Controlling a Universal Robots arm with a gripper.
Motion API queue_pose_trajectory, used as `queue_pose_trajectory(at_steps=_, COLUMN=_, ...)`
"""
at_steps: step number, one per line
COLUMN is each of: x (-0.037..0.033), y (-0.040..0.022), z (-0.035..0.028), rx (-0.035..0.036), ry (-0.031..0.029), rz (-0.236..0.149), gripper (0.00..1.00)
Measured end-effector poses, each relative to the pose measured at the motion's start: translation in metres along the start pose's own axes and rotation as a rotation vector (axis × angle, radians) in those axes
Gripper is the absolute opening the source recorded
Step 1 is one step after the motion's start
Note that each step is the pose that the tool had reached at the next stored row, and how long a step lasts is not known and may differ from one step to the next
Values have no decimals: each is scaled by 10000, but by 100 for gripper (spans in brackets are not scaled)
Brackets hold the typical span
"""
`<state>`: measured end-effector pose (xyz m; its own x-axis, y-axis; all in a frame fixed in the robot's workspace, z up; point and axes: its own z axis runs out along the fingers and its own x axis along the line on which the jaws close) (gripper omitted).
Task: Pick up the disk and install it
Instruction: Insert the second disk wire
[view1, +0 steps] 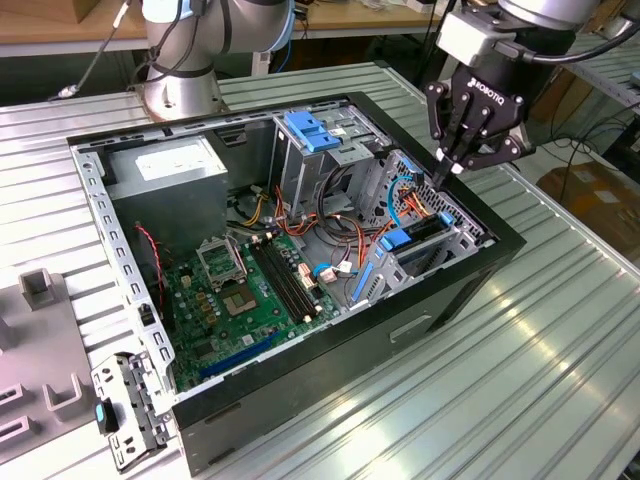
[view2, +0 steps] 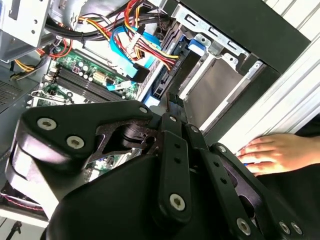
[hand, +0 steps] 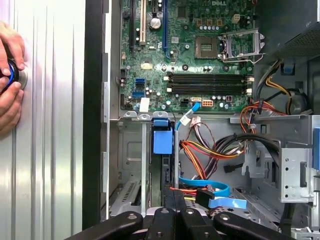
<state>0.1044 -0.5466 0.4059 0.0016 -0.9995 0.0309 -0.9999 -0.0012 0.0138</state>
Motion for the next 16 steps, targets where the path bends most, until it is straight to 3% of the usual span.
queue_pose_trajectory(at_steps=4, x=-30, y=0, z=-7, rx=-37, ry=1, rz=-1, gripper=11)
queue_pose_trajectory(at_steps=6, x=-80, y=-1, z=-9, rx=-74, ry=39, rz=-3, gripper=11)
queue_pose_trajectory(at_steps=8, x=-124, y=-4, z=-9, rx=-204, ry=77, rz=-7, gripper=11)
queue_pose_trajectory(at_steps=12, x=-232, y=-52, z=0, rx=-555, ry=97, rz=-17, gripper=11)
queue_pose_trajectory(at_steps=13, x=-247, y=-74, z=12, rx=-593, ry=108, rz=-18, gripper=11)
queue_pose_trajectory(at_steps=14, x=-258, y=-78, z=28, rx=-598, ry=193, rz=-15, gripper=11)
queue_pose_trajectory(at_steps=16, x=-318, y=-79, z=58, rx=-597, ry=228, rz=-36, gripper=11)
